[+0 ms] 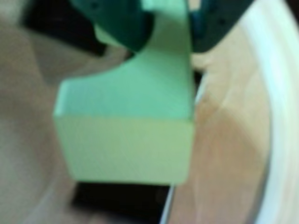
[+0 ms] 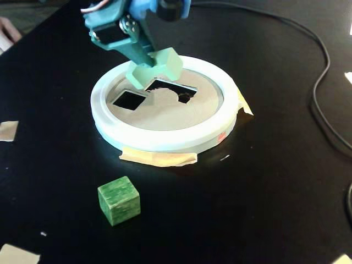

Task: Pick up the U shape block and drop it in corresponding U shaped hole

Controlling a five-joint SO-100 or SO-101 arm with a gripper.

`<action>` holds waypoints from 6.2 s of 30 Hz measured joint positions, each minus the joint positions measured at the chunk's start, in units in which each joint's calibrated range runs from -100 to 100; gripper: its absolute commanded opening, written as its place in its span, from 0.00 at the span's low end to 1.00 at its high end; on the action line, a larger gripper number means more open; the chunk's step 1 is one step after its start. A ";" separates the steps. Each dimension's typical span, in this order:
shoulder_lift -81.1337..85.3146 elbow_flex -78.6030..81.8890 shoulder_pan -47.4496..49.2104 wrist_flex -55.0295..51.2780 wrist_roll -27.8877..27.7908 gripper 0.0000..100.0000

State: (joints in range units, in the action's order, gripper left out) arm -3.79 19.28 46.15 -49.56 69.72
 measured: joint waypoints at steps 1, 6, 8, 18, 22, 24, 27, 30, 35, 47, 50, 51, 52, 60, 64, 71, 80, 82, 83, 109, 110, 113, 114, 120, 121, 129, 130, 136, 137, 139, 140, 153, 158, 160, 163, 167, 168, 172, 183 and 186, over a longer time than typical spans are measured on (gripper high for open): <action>-0.71 -0.39 0.20 0.00 0.20 0.02; -5.88 -5.47 -0.10 0.00 0.59 0.02; -8.38 -8.30 -0.10 0.00 0.63 0.02; -14.36 -12.69 -0.20 0.19 0.68 0.02; -15.16 -13.67 -0.10 0.10 0.68 0.11; -15.16 -13.67 -0.10 0.10 0.68 0.24; -15.25 -13.67 0.00 0.10 0.68 0.46; -15.25 -13.67 0.10 0.10 0.68 0.49; -15.25 -13.67 0.10 0.10 0.68 0.49; -15.16 -15.62 0.10 0.10 -1.51 0.51; -14.09 -16.89 0.10 -2.81 -1.61 0.51; -13.46 -17.67 0.10 -4.56 -1.61 0.51; -12.22 -19.13 0.10 -8.44 -1.71 0.51; -10.88 -34.65 4.90 -25.22 -1.76 0.50; -10.88 -37.97 7.49 -26.19 -1.76 0.49; -10.88 -37.97 7.49 -26.29 -1.76 0.51; -11.59 -38.07 7.49 -26.67 -1.76 0.67; -13.82 -38.07 7.49 -26.09 -1.76 0.85; -14.36 -38.07 7.49 -25.80 -1.76 0.90; -36.65 -54.76 10.69 -17.26 1.86 0.99; -37.18 -55.73 10.69 -17.26 1.86 0.99; -38.61 -58.96 10.59 -17.17 1.86 0.99; -38.88 -59.64 10.89 -17.07 1.86 0.99; -38.88 -59.93 10.99 -16.97 1.86 0.99; -38.88 -59.93 10.89 -16.97 1.86 0.99; -40.75 -59.93 10.99 -16.88 1.86 0.99; -41.73 -59.93 11.09 -16.88 1.86 0.99; -44.05 -60.13 11.49 -16.00 1.81 0.99; -44.85 -60.13 11.49 -15.62 1.81 0.99; -45.47 -60.32 11.49 -15.71 1.81 0.99; -45.65 -60.91 11.49 -15.71 1.81 0.99; -45.83 -63.15 11.49 -16.29 1.81 0.99; -45.65 -69.11 11.39 -16.29 0.10 0.99; -45.30 -70.57 11.69 -16.29 -1.07 0.99; -43.60 -71.45 12.09 -16.29 -4.54 0.99; -42.09 -71.45 9.49 -17.85 -14.51 0.99; -42.00 -71.45 7.99 -19.01 -16.95 0.99; -40.30 -71.45 1.00 -27.16 -30.04 1.00; -29.25 -71.55 -17.48 -49.27 -52.94 1.00; -25.95 -71.55 -19.68 -49.85 -57.24 0.99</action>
State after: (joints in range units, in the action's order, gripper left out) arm -29.74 -52.27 26.47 -99.42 12.48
